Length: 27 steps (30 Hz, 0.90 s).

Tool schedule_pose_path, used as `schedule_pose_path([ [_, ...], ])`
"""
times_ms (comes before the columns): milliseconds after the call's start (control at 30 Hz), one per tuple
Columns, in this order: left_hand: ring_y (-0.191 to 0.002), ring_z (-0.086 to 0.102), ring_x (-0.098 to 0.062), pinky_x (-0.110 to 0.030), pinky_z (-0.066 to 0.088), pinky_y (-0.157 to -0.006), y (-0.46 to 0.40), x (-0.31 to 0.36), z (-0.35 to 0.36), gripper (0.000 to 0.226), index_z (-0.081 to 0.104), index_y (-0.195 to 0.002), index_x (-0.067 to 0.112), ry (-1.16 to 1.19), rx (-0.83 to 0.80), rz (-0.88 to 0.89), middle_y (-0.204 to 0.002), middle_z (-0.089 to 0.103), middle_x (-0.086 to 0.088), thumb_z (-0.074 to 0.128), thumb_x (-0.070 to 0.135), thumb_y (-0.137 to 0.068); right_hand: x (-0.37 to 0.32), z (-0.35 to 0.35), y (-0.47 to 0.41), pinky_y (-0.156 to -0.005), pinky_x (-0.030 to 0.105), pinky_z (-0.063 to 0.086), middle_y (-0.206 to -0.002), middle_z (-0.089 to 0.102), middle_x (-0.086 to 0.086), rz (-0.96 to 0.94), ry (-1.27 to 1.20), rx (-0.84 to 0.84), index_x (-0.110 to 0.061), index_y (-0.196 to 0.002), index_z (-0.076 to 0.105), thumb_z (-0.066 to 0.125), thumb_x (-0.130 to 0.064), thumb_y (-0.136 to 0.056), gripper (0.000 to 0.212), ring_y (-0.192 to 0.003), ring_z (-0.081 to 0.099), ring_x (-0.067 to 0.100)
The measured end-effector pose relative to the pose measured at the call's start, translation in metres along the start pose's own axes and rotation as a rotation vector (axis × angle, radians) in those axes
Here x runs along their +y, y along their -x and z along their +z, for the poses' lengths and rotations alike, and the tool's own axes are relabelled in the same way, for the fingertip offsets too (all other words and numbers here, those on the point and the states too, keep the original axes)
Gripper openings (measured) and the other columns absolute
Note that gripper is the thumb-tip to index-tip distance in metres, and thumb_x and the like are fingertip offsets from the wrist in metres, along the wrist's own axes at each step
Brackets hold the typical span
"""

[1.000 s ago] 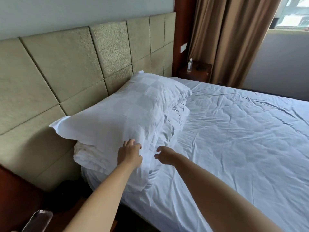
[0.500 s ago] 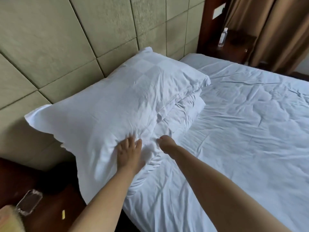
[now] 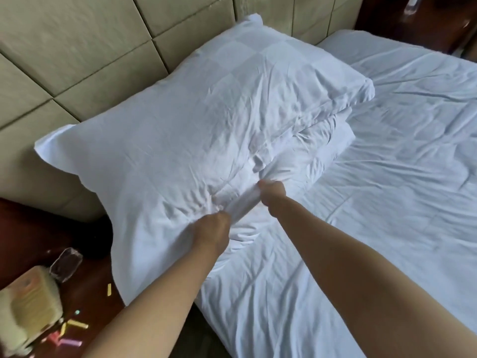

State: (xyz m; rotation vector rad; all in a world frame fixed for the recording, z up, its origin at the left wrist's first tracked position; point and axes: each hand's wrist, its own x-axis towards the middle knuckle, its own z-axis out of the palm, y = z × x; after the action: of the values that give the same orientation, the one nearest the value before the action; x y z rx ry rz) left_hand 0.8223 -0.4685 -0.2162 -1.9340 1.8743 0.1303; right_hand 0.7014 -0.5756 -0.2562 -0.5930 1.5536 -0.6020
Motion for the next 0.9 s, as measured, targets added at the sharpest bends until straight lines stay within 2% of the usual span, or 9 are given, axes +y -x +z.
schedule_pose_path([
  [100,-0.107,0.061,-0.033,-0.035,0.046,-0.082,0.002,-0.013,-0.007,0.028,0.054,-0.113,0.010,0.019,0.036,-0.021,-0.111,0.065,-0.011,0.044,0.004,-0.087,0.001,-0.004,-0.003,-0.058,0.026,0.042,-0.081,0.053,0.002,-0.193,0.096,0.079,-0.007,-0.097,0.055,0.046,-0.030,-0.097,0.025,-0.076,0.053,0.020],
  [167,-0.109,0.060,-0.033,-0.036,0.046,-0.084,0.008,-0.015,0.000,0.028,0.053,-0.115,0.012,-0.038,-0.047,0.046,-0.114,0.064,-0.011,0.043,0.008,-0.089,0.033,-0.004,-0.007,-0.083,0.036,0.047,-0.106,0.062,0.015,-0.143,0.223,0.091,0.004,-0.113,0.055,0.044,-0.033,-0.098,0.042,-0.097,0.057,0.029],
  [267,-0.112,0.059,-0.031,-0.037,0.047,-0.087,0.005,-0.006,0.024,0.031,0.051,-0.120,0.015,0.010,-0.163,0.074,-0.118,0.062,-0.009,0.045,0.007,-0.090,0.064,0.004,-0.011,-0.088,0.038,0.045,-0.114,0.058,0.022,-0.055,0.273,0.046,0.006,-0.117,0.054,0.036,-0.029,-0.100,0.043,-0.106,0.056,0.034],
  [433,-0.097,0.049,-0.031,-0.043,0.042,-0.084,0.027,-0.011,0.072,0.058,0.049,-0.113,0.015,-0.164,0.261,0.154,-0.107,0.053,-0.012,0.072,0.010,-0.060,0.086,0.029,0.009,-0.089,0.040,0.050,-0.124,0.052,0.007,0.224,-0.176,-0.177,-0.014,-0.135,0.038,0.056,-0.060,-0.082,0.072,-0.111,0.056,0.028],
  [533,-0.121,0.039,-0.035,-0.051,0.026,-0.106,0.040,-0.029,0.101,0.072,0.035,-0.136,0.017,-0.295,0.417,0.166,-0.132,0.039,-0.016,0.061,0.014,-0.069,0.098,0.043,0.024,-0.070,0.032,0.055,-0.114,0.064,0.011,0.260,-0.235,-0.409,-0.010,-0.122,0.054,0.058,-0.060,-0.083,0.064,-0.092,0.066,0.024],
  [633,-0.134,0.035,-0.033,-0.049,0.020,-0.113,0.041,-0.042,0.110,0.063,0.018,-0.149,0.020,-0.351,0.585,0.187,-0.144,0.035,-0.015,0.040,0.012,-0.091,0.076,0.055,0.026,-0.071,0.033,0.057,-0.095,0.064,0.014,0.062,-0.090,-0.252,-0.003,-0.103,0.060,0.055,-0.038,-0.092,0.037,-0.081,0.065,0.025],
  [700,-0.133,0.044,-0.032,-0.046,0.029,-0.110,0.041,-0.054,0.108,0.047,0.030,-0.146,0.016,-0.299,0.622,0.189,-0.144,0.044,-0.014,0.027,0.007,-0.099,0.071,0.049,0.027,-0.062,0.030,0.055,-0.079,0.062,0.013,-0.076,-0.077,-0.186,0.000,-0.086,0.060,0.055,-0.026,-0.093,0.027,-0.067,0.063,0.023],
  [800,-0.128,0.050,-0.032,-0.044,0.028,-0.110,0.039,-0.065,0.126,0.043,0.040,-0.136,0.006,-0.386,0.646,0.315,-0.137,0.055,-0.012,0.014,0.002,-0.102,0.098,0.044,0.018,-0.062,0.030,0.057,-0.080,0.063,0.017,-0.073,0.034,-0.166,0.002,-0.084,0.058,0.056,-0.028,-0.093,0.032,-0.063,0.063,0.025],
  [900,-0.139,0.028,-0.039,-0.047,0.007,-0.120,0.047,-0.054,0.141,0.047,0.022,-0.142,-0.009,-0.518,0.516,0.398,-0.147,0.039,-0.018,0.026,0.006,-0.098,0.112,0.045,0.012,-0.082,0.043,0.056,-0.095,0.068,0.022,-0.020,0.193,-0.130,0.005,-0.096,0.061,0.056,-0.051,-0.078,0.060,-0.088,0.067,0.036],
])
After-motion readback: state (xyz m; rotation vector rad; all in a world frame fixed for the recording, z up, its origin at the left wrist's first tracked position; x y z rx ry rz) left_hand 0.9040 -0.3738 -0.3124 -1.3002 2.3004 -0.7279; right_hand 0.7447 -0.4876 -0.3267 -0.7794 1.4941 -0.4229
